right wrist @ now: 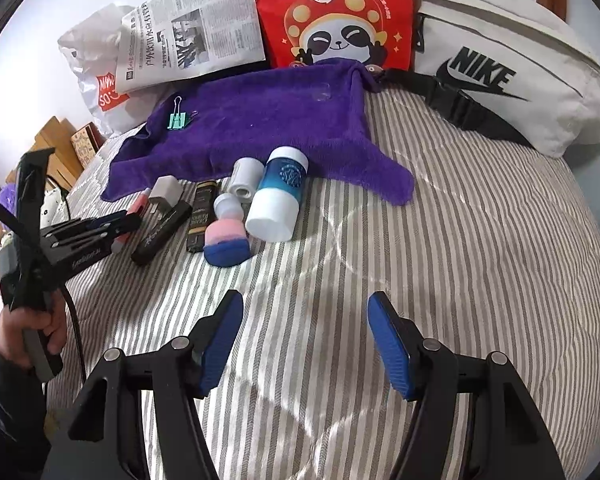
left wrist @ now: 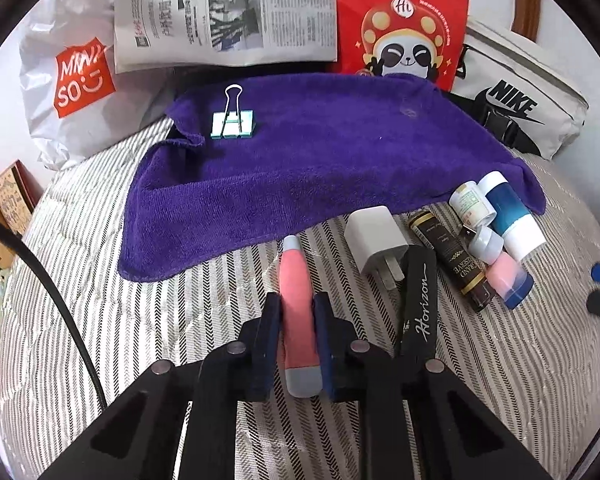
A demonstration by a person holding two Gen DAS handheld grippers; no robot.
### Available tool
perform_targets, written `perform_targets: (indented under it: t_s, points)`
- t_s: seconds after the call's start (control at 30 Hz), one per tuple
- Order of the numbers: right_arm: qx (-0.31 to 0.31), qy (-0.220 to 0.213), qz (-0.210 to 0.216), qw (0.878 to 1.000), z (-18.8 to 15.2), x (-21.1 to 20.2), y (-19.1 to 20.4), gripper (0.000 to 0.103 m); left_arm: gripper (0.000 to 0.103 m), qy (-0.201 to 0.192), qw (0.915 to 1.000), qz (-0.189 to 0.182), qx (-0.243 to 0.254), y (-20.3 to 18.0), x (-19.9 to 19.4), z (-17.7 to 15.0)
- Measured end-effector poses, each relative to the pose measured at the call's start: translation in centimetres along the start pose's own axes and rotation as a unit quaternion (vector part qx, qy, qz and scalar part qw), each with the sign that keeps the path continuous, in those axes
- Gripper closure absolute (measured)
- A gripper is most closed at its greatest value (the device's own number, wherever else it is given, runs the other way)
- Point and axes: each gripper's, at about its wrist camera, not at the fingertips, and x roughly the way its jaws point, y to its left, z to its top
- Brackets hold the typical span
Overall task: Organize rigid objects
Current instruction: 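Grasp the pink marker with the left gripper, then grasp the white-and-blue bottle with the right gripper while the left gripper holds the pink marker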
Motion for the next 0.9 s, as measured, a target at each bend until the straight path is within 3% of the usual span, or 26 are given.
perform_targets:
  t_s: [0.37,0.53,0.7,0.9]
  points:
    - [-0.005,-0.039,0.007,0.999,4.2,2.2,1.1,0.040,0.086,-0.013,0.9998,-0.011,-0.010,0.6,-0.2,-0.4]
    - [-0.022,-0.032,0.006,0.999,5.5,5.1,1.8,0.057,0.086,-0.013,0.9995,-0.021,-0.020,0.8,-0.1,-0.4]
    - [-0.023,-0.017,0.019,0.999,5.5,7.6,2.2,0.060,0.086,-0.013,0.9995,-0.020,-0.019,0.8,-0.1,-0.4]
    - [-0.073,-0.048,-0.030,0.996,4.3,8.1,3.7,0.062,0.086,-0.014,0.9995,-0.021,-0.019,0.9,-0.1,-0.5]
